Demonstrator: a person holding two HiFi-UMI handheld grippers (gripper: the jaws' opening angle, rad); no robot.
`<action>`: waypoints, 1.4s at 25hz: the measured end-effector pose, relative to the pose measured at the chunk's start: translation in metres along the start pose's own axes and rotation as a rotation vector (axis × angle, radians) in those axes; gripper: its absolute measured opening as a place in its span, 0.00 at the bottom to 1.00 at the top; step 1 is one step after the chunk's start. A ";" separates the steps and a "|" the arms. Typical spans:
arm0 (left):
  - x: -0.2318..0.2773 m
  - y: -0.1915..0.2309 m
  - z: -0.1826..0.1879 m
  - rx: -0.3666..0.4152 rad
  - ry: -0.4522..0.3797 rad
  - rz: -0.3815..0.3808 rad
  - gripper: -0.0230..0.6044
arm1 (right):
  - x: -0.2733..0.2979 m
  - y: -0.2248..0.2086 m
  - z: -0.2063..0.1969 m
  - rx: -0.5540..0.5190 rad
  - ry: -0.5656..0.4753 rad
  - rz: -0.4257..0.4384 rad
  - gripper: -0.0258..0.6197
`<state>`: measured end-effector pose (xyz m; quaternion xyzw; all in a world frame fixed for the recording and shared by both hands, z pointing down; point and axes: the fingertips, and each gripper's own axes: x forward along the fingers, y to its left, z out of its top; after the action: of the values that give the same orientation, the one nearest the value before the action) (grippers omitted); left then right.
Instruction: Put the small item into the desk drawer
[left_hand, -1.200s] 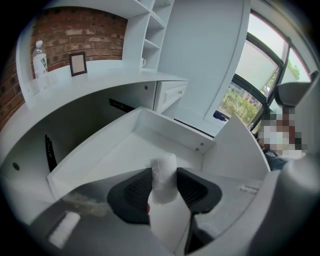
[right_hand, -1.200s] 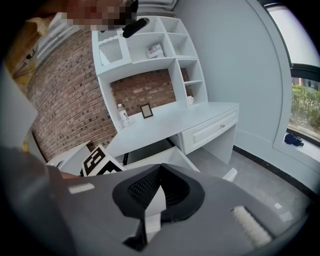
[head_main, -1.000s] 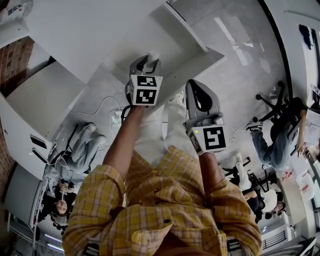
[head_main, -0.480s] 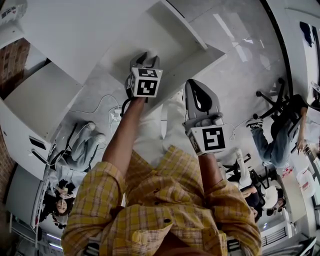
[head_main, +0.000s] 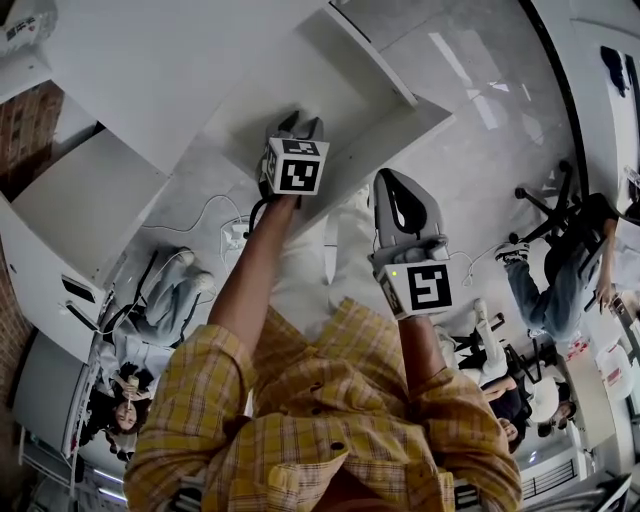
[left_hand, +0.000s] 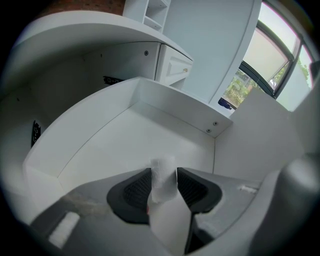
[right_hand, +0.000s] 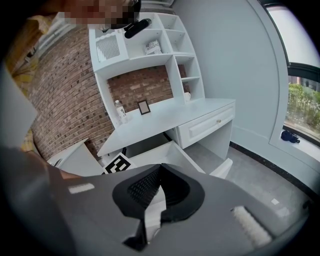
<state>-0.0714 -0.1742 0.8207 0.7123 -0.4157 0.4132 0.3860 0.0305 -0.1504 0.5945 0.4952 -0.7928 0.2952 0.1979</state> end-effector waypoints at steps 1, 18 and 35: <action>-0.001 0.001 0.001 -0.001 -0.004 0.001 0.31 | 0.000 0.000 -0.002 0.001 0.019 -0.006 0.04; -0.037 -0.004 0.022 0.004 -0.072 0.032 0.32 | -0.015 0.008 0.009 -0.035 -0.027 0.030 0.04; -0.134 -0.020 0.056 -0.001 -0.243 0.094 0.24 | -0.056 0.027 0.034 -0.102 -0.089 0.070 0.04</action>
<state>-0.0799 -0.1801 0.6741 0.7367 -0.4925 0.3413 0.3135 0.0295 -0.1264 0.5277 0.4691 -0.8316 0.2389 0.1770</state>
